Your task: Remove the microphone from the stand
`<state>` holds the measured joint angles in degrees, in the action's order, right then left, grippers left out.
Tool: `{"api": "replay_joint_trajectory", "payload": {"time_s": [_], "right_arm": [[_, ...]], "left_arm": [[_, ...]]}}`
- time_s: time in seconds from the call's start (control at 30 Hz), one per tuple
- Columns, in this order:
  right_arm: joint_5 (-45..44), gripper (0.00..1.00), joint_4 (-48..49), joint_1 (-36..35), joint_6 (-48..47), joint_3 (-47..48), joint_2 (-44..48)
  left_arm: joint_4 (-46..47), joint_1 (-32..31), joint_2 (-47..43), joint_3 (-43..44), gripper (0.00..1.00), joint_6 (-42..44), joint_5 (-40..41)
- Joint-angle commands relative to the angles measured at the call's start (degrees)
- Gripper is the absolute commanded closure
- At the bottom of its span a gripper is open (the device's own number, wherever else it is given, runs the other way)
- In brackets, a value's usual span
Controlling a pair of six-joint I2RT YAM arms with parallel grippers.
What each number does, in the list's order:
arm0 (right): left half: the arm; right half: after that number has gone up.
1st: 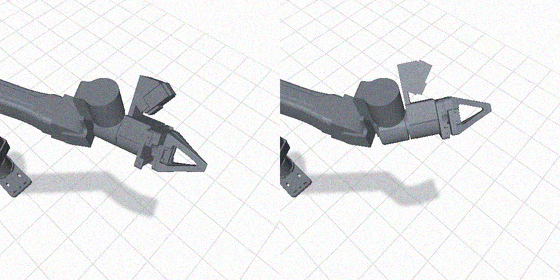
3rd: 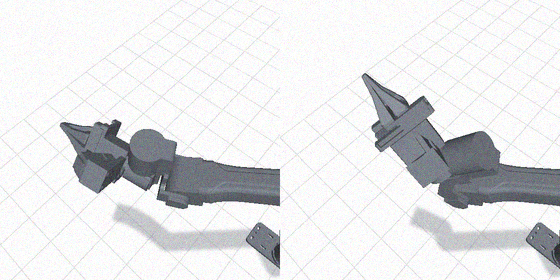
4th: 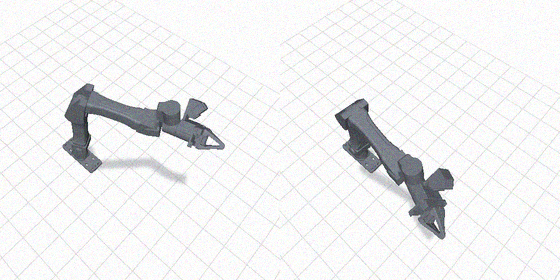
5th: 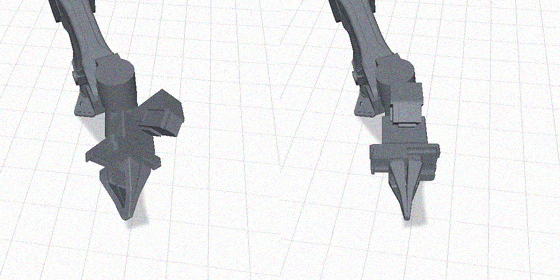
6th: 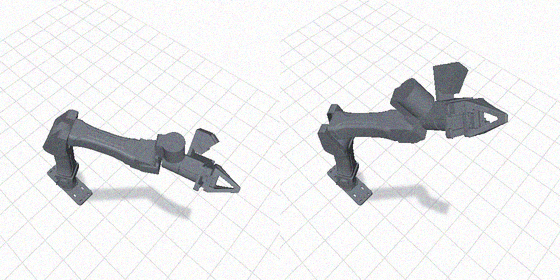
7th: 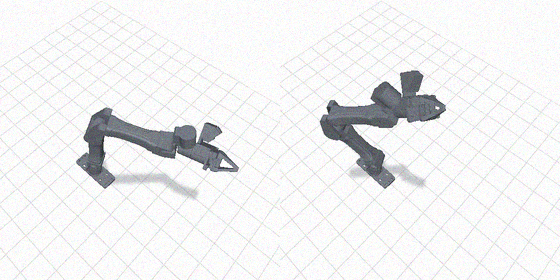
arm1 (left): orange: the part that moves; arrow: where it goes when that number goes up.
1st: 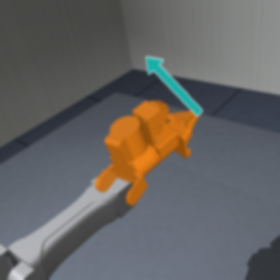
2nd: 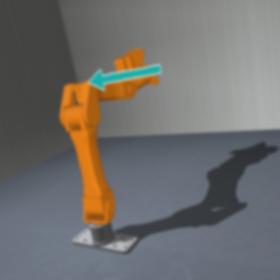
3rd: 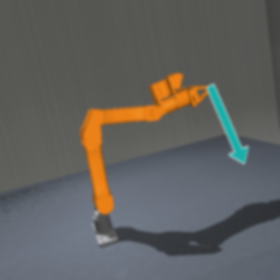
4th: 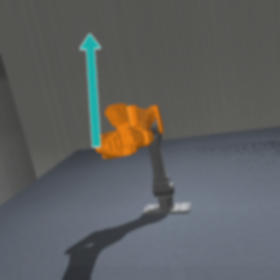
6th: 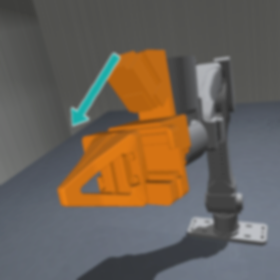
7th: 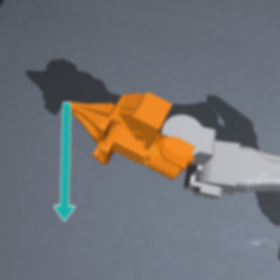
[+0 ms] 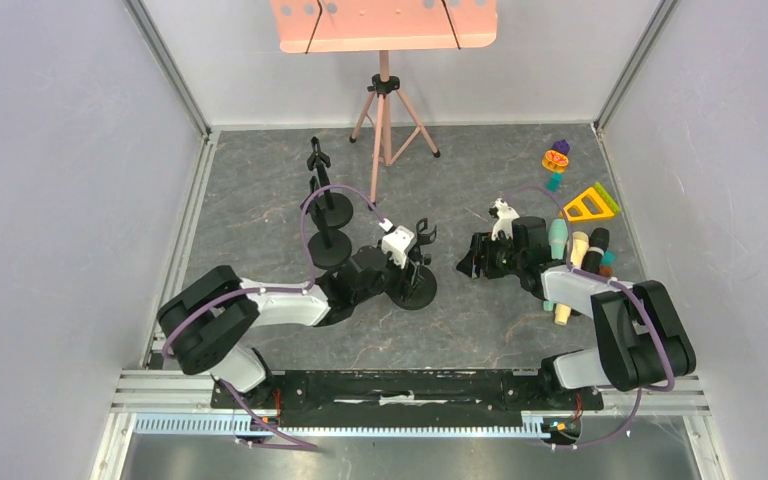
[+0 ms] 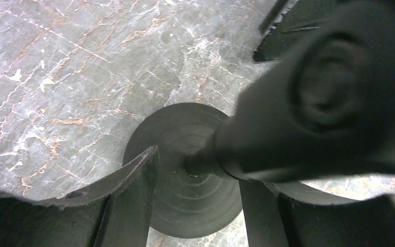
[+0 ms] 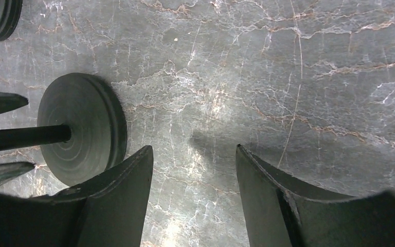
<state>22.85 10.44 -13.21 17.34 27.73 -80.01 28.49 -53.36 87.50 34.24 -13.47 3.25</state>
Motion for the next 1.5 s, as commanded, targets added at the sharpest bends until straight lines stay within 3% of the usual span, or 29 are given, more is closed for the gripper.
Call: {"api": "replay_joint_trajectory", "payload": {"time_s": [0.0, 0.13, 0.5, 0.73, 0.87, 1.03, 1.07, 1.13, 1.47], "right_arm": [[1.5, 0.34, 1.1, -0.4, 0.4, 1.3, 0.7], [1.6, 0.34, 0.9, -0.9, 1.0, 0.9, 2.0], [1.5, 0.34, 1.1, -1.6, 1.8, -0.5, 3.2], [1.6, 0.34, 0.8, -1.8, 2.1, 0.2, 2.1], [1.8, 0.34, 0.6, -1.9, 2.1, 0.5, 1.7], [1.7, 0.32, 1.5, -2.0, 1.0, -0.1, 3.5], [1.5, 0.32, 2.0, -2.0, 0.8, -0.3, 4.1], [1.1, 0.31, 2.9, -2.0, 0.3, -0.6, 5.6], [-2.2, 0.28, 3.1, -1.9, -0.4, -1.4, 12.0]], "left_arm": [[7.0, 0.2, 2.4, 0.5, 0.39, -2.7, 6.2], [7.9, 0.5, 4.1, 1.0, 0.41, -2.7, 9.3], [8.7, 4.6, 8.3, 3.4, 0.5, -2.9, 7.6], [7.3, 8.4, 9.6, 4.2, 0.51, -4.7, 7.1], [6.0, 9.2, 8.8, 4.6, 0.44, -4.8, 4.3], [5.2, 9.2, 5.3, 4.3, 0.24, -6.4, -1.4], [4.6, 9.2, 4.2, 4.3, 0.2, -6.8, -2.3], [3.9, 9.2, 2.1, 3.9, 0.01, -7.2, -4.2], [-6.3, 9.1, -11.3, 4.0, 0.0, -5.2, -10.2]]}}
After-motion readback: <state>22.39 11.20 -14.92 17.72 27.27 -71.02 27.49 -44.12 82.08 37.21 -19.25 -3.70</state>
